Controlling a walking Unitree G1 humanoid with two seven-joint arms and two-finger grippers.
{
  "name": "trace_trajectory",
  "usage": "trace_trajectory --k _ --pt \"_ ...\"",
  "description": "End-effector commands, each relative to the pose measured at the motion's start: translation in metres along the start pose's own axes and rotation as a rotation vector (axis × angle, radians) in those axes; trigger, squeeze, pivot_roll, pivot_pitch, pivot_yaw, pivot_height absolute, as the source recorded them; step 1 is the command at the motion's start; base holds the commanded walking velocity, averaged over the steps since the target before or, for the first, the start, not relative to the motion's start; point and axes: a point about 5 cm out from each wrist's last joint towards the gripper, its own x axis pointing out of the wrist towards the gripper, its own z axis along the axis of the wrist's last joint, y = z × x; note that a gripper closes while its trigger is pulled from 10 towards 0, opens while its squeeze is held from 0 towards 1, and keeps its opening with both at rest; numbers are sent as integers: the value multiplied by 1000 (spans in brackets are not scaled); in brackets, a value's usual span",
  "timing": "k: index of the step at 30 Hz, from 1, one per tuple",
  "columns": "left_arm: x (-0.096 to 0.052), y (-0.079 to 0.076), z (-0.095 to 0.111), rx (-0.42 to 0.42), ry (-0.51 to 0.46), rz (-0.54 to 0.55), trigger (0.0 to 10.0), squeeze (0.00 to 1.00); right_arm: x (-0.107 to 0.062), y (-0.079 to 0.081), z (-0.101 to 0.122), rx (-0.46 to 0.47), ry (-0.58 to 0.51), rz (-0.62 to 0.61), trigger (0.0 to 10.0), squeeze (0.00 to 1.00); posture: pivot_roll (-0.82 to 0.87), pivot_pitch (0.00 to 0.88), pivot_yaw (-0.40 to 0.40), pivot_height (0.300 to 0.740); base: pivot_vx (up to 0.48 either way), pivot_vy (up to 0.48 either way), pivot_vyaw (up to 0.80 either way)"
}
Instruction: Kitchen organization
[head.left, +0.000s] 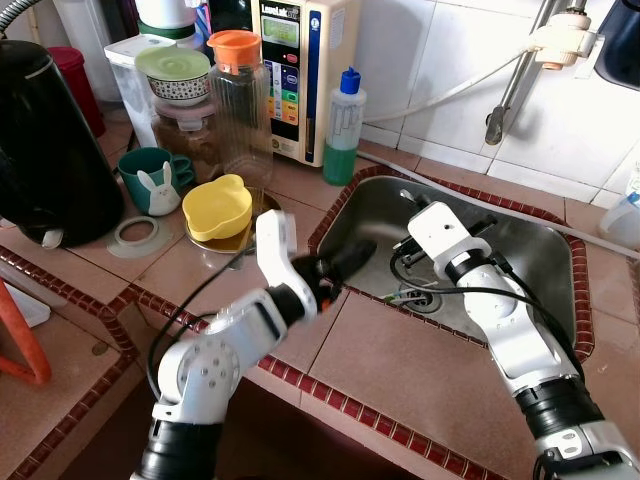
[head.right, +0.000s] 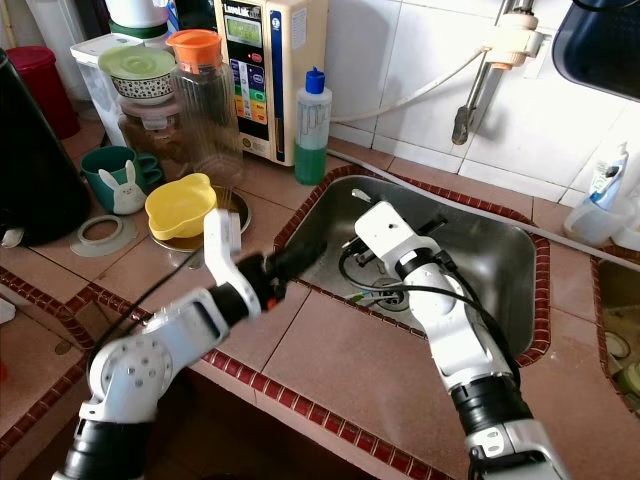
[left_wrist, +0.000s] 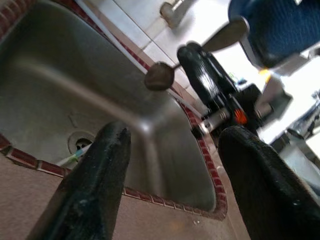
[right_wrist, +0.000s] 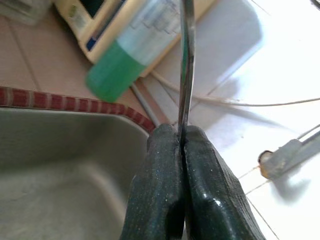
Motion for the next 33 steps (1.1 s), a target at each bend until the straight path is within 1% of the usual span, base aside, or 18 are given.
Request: trace_trajectory --k 1,4,6,7,8,9,10,12,13,14,18,20,21,22,23,26,27,33 --pt "1 -7 0 43 8 -32 10000 1000 2 -10 -4 -6 15 -32 0 0 120 0 -16 740 0 0 0" --pt "-2 -3 -7 113 32 -22 10000 1000 6 -10 -15 2 93 -31 0 0 121 0 -18 740 0 0 0" --pt "-5 2 -13 170 57 -3 10000 1000 9 -7 -28 23 187 5 0 0 122 0 -19 740 0 0 0" --pt "-6 4 -14 199 65 4 10000 1000 10 -4 -32 23 216 38 2667 0 123 0 -20 740 0 0 0" --pt "-6 4 -15 218 69 7 10000 1000 10 -2 -34 21 232 59 2667 0 124 0 -21 740 0 0 0" --pt "-6 3 -15 214 67 6 10000 1000 11 0 -40 58 284 81 1961 0 128 0 -22 740 0 0 0" --pt "-6 3 -14 226 68 6 10000 1000 11 0 -41 70 295 86 2549 0 129 0 -22 740 0 0 0" --pt "-6 3 -14 287 75 18 10000 1000 12 -3 -43 76 321 83 4235 0 131 0 -23 740 0 0 0" --pt "-6 4 -13 306 73 27 10000 1000 13 -3 -46 76 339 88 6510 0 128 0 -23 740 0 0 0" --pt "-6 5 -13 327 70 38 10000 1000 13 -3 -48 78 353 88 10000 0 129 0 -23 740 0 0 0" --pt "-5 10 -11 427 64 66 10000 1000 12 -2 -54 66 394 98 10000 0 130 0 -23 740 0 0 0" --pt "-5 11 -9 444 53 72 10000 1000 12 -2 -54 70 398 95 10000 0 130 1 -22 740 0 0 0" --pt "-3 14 1 542 -8 123 10000 1000 11 -2 -57 74 412 93 10000 0 130 1 -22 740 0 0 0" --pt "-3 14 1 542 -8 123 10000 1000 11 -2 -57 74 412 93 10000 0 130 1 -22 740 0 0 0" --pt "-2 16 11 604 -75 172 10000 1000 10 -1 -59 79 419 90 10000 0 129 2 -21 740 0 0 0" --pt "0 17 15 573 -96 188 10000 1000 8 0 -61 84 427 95 10000 0 128 2 -21 740 0 0 0" --pt "2 17 15 564 -95 191 10000 1000 6 3 -64 94 439 106 10000 1000 128 2 -21 740 0 0 0" --pt "5 14 11 581 -92 174 10000 1000 3 6 -69 108 466 118 10000 1000 126 2 -18 740 0 0 0"
